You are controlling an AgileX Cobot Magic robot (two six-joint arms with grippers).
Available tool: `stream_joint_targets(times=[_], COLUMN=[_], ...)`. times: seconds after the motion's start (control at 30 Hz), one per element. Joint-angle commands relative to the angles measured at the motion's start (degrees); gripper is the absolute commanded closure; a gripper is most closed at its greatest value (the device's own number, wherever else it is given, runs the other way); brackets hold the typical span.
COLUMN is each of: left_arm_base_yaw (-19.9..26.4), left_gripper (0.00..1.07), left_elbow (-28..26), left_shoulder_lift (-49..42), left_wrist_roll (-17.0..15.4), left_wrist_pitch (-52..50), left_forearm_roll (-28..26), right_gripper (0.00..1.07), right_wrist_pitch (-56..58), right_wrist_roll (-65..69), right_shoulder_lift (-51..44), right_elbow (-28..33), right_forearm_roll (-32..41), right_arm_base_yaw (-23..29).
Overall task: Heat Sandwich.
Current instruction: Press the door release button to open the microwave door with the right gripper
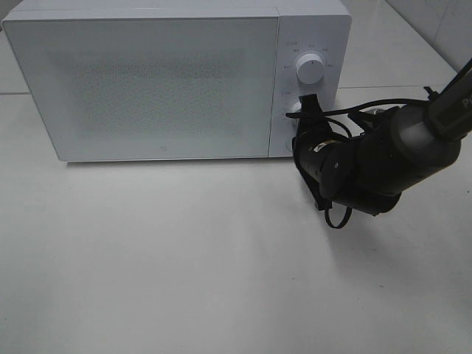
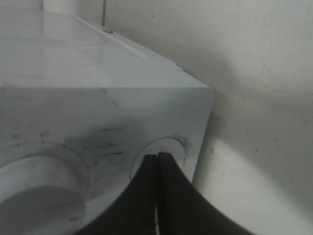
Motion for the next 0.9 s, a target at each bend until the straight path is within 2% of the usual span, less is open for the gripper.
stream_joint_targets(times=[0.03,0.33,0.77,0.9], left_arm_base_yaw=[-0.2,-0.2,-0.2,-0.2], left_gripper=[0.40,0.40,0.40,0.40], left_elbow=[0.1,0.1,0.1,0.1], left_shoulder_lift=[-0.3,-0.3,-0.3,-0.3], left_wrist_roll=[0.1,0.1,0.1,0.1], left_wrist_pitch=[-0.7,-0.7,-0.7,-0.7], left_forearm_roll=[0.0,0.0,0.0,0.0], right_gripper=[1.07,1.07,1.07,1.07], right_wrist_pitch=[-1.3,-2.3,-2.9,-5.2], right_wrist_roll=[-1.1,-0.8,1.8,3.3], right_shoulder_lift=[-0.1,1.5,4.4,4.6], right_elbow=[-0.7,-1.7,-7.8,-8.0], right_forearm_roll=[0.1,1.1,1.1,1.0], right_arm_base_yaw=[-0.2,-0.2,-0.2,-0.2])
